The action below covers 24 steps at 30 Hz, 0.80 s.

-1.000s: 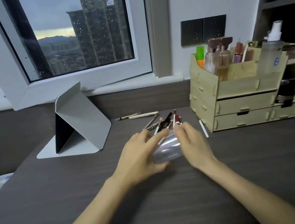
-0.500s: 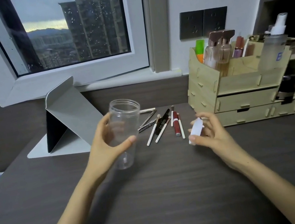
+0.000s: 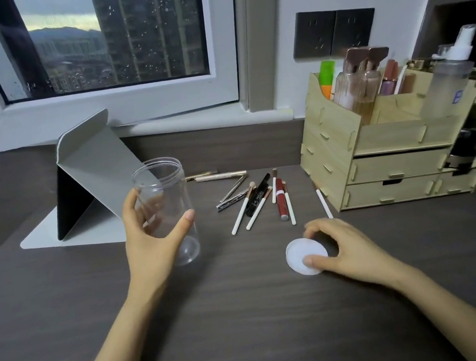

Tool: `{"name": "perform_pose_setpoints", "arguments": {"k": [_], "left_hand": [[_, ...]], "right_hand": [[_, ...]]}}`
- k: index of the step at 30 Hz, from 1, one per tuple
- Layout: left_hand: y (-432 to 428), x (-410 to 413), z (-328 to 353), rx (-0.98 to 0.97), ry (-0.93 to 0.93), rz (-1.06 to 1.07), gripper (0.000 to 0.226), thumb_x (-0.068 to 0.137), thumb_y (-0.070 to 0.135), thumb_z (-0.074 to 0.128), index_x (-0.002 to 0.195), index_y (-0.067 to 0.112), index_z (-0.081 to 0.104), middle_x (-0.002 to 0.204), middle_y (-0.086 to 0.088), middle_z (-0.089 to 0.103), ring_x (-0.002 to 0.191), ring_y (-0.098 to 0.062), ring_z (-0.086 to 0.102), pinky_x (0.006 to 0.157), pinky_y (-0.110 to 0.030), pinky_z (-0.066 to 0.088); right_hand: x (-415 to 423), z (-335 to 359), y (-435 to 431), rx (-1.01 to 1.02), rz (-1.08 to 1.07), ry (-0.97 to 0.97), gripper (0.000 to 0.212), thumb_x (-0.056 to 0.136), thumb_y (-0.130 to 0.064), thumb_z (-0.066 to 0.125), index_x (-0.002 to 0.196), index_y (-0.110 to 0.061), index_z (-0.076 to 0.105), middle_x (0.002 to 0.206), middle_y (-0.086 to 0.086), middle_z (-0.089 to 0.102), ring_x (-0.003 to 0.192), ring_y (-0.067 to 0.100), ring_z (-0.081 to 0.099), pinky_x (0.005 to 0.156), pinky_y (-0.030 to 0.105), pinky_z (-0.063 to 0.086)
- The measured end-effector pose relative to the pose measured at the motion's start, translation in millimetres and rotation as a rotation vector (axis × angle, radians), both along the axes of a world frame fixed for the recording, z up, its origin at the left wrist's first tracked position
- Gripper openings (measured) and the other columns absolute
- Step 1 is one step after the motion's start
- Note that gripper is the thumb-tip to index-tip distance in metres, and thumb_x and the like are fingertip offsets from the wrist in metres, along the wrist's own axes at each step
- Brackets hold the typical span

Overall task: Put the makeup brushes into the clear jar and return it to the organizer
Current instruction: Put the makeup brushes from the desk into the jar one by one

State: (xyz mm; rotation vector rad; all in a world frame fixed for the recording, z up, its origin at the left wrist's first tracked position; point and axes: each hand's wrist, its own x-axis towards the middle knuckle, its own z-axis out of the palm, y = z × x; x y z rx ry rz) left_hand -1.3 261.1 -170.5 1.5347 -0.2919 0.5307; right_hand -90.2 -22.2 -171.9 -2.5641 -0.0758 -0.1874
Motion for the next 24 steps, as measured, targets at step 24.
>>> {"name": "perform_pose_setpoints", "arguments": {"k": [24], "left_hand": [[-5, 4, -6, 0.353, -0.185, 0.209, 0.086, 0.056, 0.039, 0.078, 0.13, 0.039, 0.034, 0.111, 0.034, 0.044, 0.1, -0.004, 0.049, 0.087, -0.032, 0.043]], "right_hand": [[136, 39, 25, 0.706, -0.459, 0.077, 0.026, 0.083, -0.012, 0.057, 0.059, -0.009, 0.05, 0.049, 0.01, 0.05, 0.03, 0.012, 0.042, 0.033, 0.018, 0.028]]}}
